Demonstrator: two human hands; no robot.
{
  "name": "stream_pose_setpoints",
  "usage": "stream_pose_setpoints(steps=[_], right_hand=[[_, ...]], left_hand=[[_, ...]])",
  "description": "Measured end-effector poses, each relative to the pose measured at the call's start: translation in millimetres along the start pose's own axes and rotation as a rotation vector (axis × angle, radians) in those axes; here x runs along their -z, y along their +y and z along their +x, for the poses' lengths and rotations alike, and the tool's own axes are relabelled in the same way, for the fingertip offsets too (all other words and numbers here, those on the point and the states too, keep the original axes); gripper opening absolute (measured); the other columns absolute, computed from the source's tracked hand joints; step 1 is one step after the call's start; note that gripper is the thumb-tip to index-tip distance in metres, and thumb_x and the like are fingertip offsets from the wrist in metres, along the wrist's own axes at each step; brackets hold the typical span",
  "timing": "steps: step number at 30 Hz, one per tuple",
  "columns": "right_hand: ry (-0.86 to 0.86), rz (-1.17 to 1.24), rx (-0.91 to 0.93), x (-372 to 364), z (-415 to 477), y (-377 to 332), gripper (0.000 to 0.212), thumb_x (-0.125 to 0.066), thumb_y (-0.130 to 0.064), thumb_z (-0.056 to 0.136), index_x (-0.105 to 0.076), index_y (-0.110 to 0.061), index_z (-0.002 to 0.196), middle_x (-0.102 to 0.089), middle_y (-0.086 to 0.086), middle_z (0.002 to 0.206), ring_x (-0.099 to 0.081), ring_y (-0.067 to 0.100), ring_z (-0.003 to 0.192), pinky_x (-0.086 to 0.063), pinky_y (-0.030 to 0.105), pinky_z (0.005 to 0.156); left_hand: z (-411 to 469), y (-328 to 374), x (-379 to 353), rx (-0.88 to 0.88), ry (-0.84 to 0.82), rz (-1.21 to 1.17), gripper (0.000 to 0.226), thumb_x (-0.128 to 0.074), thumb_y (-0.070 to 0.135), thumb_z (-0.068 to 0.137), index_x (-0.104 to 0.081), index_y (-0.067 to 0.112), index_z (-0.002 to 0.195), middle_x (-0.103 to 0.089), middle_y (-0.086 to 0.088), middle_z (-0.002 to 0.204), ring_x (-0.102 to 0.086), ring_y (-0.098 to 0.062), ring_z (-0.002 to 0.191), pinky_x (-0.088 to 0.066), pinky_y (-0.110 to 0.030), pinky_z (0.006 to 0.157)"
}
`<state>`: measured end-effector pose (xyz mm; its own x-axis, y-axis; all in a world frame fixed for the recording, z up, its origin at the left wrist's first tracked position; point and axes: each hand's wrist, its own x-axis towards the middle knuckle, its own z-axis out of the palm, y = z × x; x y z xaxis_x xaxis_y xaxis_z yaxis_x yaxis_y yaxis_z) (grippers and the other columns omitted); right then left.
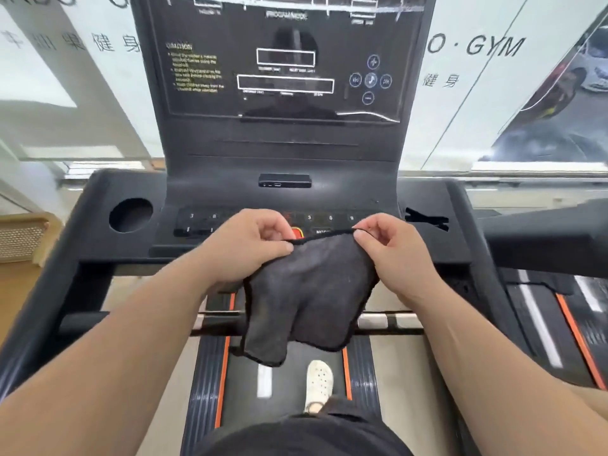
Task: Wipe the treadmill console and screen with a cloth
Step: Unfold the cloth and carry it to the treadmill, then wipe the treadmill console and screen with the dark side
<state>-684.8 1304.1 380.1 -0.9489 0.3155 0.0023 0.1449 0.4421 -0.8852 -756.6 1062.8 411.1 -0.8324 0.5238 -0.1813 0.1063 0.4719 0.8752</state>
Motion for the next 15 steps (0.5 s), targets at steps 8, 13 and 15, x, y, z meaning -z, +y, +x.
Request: stream_pose_setpoints(steps=[8, 13, 15], right_hand=[[0.134, 0.032, 0.021, 62.7, 80.4, 3.5, 0.015, -0.069, -0.020, 0.093, -0.072, -0.030, 0.082, -0.071, -0.015, 0.077, -0.066, 0.008, 0.082, -0.050, 0.029, 0.079], [0.149, -0.218, 0.090, 59.9, 128.2, 5.0, 0.009, -0.067, -0.026, 0.094, -0.073, -0.030, 0.089, -0.067, -0.006, 0.094, -0.058, 0.012, 0.087, -0.045, 0.032, 0.081], [0.200, -0.342, 0.044, 50.9, 139.7, 4.4, 0.012, -0.062, -0.030, 0.097, -0.074, -0.030, 0.100, -0.062, -0.001, 0.107, -0.052, 0.014, 0.090, -0.036, 0.028, 0.080]], left_hand=[[75.5, 38.4, -30.8, -0.019, 0.102, 0.008, 0.009, -0.070, 0.010, 0.086, -0.069, 0.019, 0.083, -0.057, 0.012, 0.060, -0.050, -0.007, 0.056, -0.040, -0.021, 0.055], [113.7, 38.8, -42.8, -0.037, 0.100, 0.242, 0.015, -0.068, 0.014, 0.084, -0.066, 0.028, 0.081, -0.062, 0.008, 0.069, -0.053, -0.004, 0.061, -0.042, -0.023, 0.064], [124.3, 33.8, -45.2, -0.047, 0.116, 0.319, 0.015, -0.067, 0.014, 0.085, -0.064, 0.029, 0.082, -0.061, 0.010, 0.073, -0.052, -0.003, 0.067, -0.040, -0.022, 0.065]])
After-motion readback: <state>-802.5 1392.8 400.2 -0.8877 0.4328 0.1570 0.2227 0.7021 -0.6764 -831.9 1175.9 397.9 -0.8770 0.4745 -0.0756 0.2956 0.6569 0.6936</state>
